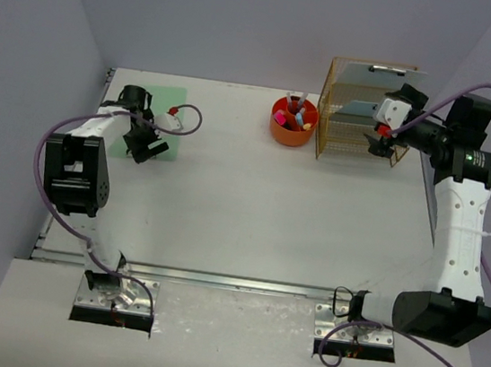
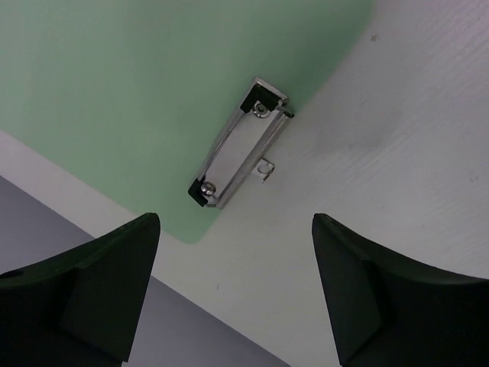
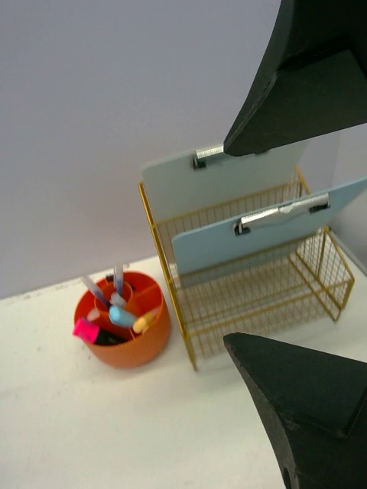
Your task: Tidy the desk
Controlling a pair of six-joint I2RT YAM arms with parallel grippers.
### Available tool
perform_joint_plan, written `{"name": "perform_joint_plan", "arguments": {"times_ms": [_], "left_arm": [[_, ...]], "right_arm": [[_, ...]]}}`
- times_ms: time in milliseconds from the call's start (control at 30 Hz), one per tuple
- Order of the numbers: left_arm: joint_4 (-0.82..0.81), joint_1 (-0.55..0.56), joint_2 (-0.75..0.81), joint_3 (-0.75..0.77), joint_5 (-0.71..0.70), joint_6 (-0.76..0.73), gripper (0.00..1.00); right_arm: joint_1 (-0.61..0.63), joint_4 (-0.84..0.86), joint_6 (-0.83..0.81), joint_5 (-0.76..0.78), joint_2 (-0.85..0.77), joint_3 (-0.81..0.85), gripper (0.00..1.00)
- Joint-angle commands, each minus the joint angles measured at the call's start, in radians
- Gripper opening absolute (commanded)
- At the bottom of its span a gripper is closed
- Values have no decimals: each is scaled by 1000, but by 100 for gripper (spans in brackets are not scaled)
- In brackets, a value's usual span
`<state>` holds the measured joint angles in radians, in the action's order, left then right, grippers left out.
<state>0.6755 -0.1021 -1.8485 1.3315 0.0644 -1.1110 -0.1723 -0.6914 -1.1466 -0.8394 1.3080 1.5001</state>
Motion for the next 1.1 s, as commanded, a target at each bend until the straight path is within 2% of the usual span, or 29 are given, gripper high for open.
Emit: {"name": "perform_joint_plan", "arguments": {"times_ms": [0, 300, 500, 733, 800, 867, 1067], "left_arm": [[-51, 7, -37, 25, -25, -150, 76], [-99, 7, -129, 24, 43, -266, 67], [-73, 7, -183, 71, 111, -293, 60], [38, 10, -246, 130, 157, -318, 29], [47, 11, -239, 121, 159, -308, 9], [49, 10, -221, 113, 176, -278, 0], [95, 10, -86, 127, 369, -43, 0]], "right_arm": [[11, -4, 83, 3, -37, -18, 99], [31, -32, 116, 3, -71, -39, 99], [34, -42, 107, 9, -87, -49, 99], [42, -55, 136, 1, -87, -25, 99], [49, -53, 163, -7, -82, -11, 99], [56, -50, 227, -12, -77, 2, 99], [125, 37, 504, -1, -76, -6, 99]]}}
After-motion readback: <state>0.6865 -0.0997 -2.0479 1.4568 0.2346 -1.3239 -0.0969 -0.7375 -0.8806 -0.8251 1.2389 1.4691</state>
